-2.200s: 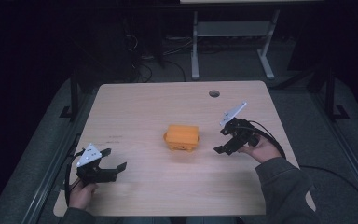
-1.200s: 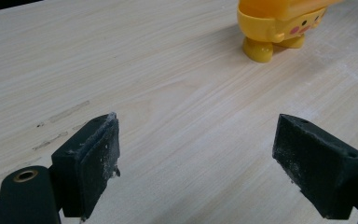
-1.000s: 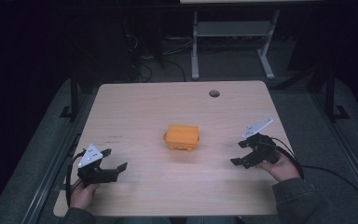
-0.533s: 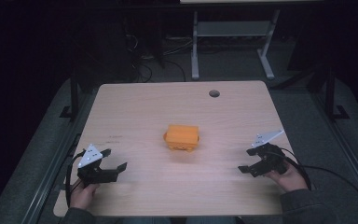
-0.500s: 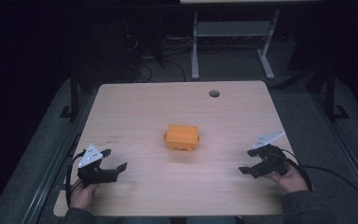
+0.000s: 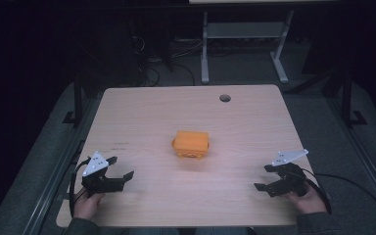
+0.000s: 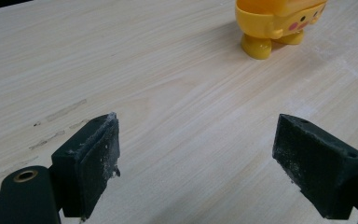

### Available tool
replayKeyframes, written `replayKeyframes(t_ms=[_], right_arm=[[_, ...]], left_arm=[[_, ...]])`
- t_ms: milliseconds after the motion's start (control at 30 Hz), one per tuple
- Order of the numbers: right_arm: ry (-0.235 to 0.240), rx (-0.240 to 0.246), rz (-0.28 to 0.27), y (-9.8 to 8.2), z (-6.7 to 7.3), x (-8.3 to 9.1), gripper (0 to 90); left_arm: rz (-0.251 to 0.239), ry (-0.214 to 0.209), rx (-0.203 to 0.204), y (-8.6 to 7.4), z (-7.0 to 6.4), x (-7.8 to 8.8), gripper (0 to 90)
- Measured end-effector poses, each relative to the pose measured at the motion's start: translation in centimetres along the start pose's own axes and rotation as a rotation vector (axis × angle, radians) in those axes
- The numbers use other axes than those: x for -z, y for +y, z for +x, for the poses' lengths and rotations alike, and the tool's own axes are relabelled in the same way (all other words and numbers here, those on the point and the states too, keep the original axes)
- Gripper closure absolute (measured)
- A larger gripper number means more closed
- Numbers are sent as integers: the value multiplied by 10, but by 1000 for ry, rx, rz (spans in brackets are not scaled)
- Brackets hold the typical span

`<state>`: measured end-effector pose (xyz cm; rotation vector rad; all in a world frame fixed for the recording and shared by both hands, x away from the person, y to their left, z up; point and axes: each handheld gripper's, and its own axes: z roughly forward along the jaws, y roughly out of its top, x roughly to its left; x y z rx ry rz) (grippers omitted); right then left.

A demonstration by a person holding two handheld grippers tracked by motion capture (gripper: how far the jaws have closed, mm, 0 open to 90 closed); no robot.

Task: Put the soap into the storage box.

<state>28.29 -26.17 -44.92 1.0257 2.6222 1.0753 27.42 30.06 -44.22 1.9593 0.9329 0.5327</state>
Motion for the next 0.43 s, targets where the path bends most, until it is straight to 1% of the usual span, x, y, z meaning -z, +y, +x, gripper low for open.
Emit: replayKeyframes(t_ms=[33,67,133,167,200,233,267,333,367,400,433], right_arm=[[0,0,0,0,0,0,178],[-1,0,-12,-5,3,0,176],[-6,-7,-11,-10,5,-1,166],[0,-18,-8,-13,7,-2,163],[0,-18,-8,-13,7,-2,163],[-5,-18,0,-15,9,-2,153],[-33,-4,1,-18,12,-1,144],[-47,-14,-30,-20,16,3,141],[-49,-30,-42,-20,17,4,141],[-49,-30,-42,-20,17,4,141],[-52,-25,-43,-22,21,5,141]], left_arm=[[-1,-1,0,0,0,0,141],[-4,-3,-3,1,-1,-1,141],[-8,-11,-6,1,-2,0,141],[-8,-14,-6,1,-2,0,141],[-8,-14,-6,1,-2,0,141],[-10,-13,-5,1,-2,0,141],[-9,-12,-3,1,-1,0,141],[-6,-12,0,1,-1,0,141],[-10,-9,3,1,-1,1,141],[-10,-9,3,1,-1,1,141],[-11,-10,2,1,-1,1,141]])
